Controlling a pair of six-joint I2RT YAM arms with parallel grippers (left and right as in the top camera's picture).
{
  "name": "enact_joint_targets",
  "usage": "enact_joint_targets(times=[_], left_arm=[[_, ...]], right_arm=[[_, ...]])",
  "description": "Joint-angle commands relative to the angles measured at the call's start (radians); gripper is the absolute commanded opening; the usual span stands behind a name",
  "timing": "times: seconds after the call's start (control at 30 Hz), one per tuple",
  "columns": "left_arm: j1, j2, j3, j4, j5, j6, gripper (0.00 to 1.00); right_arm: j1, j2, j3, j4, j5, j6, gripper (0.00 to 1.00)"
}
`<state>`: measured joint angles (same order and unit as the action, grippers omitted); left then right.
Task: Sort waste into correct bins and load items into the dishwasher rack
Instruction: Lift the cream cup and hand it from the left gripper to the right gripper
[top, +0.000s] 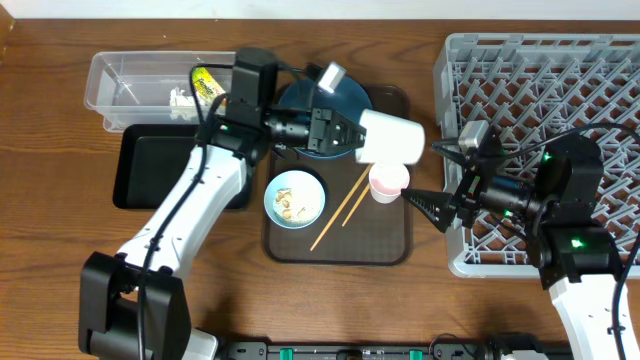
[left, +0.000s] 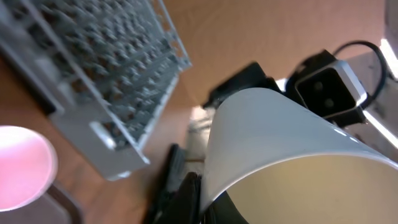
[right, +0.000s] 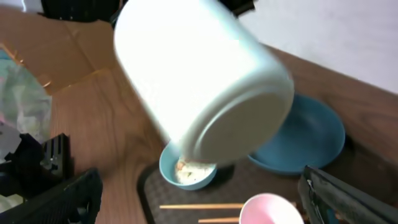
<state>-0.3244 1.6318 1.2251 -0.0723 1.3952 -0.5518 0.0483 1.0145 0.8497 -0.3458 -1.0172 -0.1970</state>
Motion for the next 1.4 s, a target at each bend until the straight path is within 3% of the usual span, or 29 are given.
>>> enact_joint_targets(times=[0.0, 0.3, 0.47, 0.53, 0.7, 1.13, 1.37], left_arm=[[-0.033, 0.005, 0.012, 0.007, 0.061, -0.053, 0.06], [-0.083, 0.005, 0.012, 0.007, 0.06, -0.053, 0.06], [-0.083, 0.005, 0.012, 0.007, 0.06, -0.053, 0.06], [-0.083, 0.005, 0.012, 0.007, 0.06, -0.056, 0.06], [-0.083, 0.005, 0.012, 0.008, 0.06, -0.068, 0.06], [-0.083, 0.005, 0.012, 0.008, 0.06, -0.083, 0.06], [-0.094, 0.005, 0.012, 0.015, 0.06, -0.165, 0.06]], right_arm=[[0.005, 0.011, 0.013, 0.036, -0.046, -0.029, 0.99], [0.005, 0.013, 0.013, 0.187, -0.095, 0.021, 1.0], [0.005, 0.013, 0.013, 0.19, -0.118, 0.029, 0.59], [0.005, 0.013, 0.013, 0.188, -0.118, 0.029, 0.54], [0.005, 0.013, 0.013, 0.189, -0.138, 0.028, 0.6], [0.005, 0.013, 0.013, 0.19, -0.192, 0.027, 0.56], [0.005, 0.013, 0.013, 0.208, -0.192, 0.027, 0.62]])
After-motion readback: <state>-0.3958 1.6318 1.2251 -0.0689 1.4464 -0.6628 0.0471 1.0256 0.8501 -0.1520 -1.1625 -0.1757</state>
